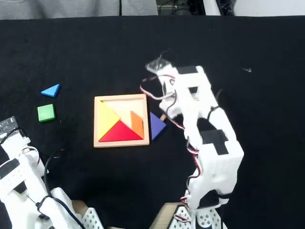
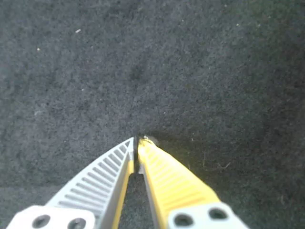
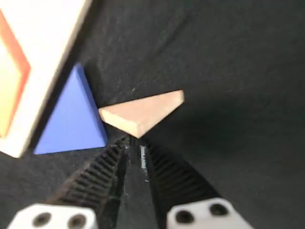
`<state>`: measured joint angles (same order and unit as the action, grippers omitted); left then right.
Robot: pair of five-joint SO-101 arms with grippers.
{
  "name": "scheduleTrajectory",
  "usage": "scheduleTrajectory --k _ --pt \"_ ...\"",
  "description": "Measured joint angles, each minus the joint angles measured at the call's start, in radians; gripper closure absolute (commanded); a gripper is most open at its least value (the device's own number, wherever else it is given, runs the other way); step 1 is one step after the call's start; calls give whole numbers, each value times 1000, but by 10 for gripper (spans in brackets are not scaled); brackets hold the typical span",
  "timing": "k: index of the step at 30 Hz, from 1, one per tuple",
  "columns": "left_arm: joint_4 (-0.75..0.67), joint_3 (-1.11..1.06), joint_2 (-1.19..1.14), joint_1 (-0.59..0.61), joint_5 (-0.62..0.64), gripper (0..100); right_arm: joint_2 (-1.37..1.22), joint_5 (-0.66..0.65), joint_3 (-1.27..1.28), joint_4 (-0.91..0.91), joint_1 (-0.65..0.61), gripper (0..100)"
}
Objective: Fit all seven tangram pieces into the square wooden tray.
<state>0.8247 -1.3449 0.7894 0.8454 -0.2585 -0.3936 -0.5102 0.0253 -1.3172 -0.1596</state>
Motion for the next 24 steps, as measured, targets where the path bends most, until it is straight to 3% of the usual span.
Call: scheduleTrajectory --k 5,12,20,24 --pt "0 0 0 0 0 970 0 15 -18 -6 0 988" --pt "0 0 0 0 0 970 -11 26 -18 144 0 988" --pt "0 0 0 0 0 970 126 153 -18 61 2 987" --pt "0 0 0 0 0 970 137 311 144 124 0 986"
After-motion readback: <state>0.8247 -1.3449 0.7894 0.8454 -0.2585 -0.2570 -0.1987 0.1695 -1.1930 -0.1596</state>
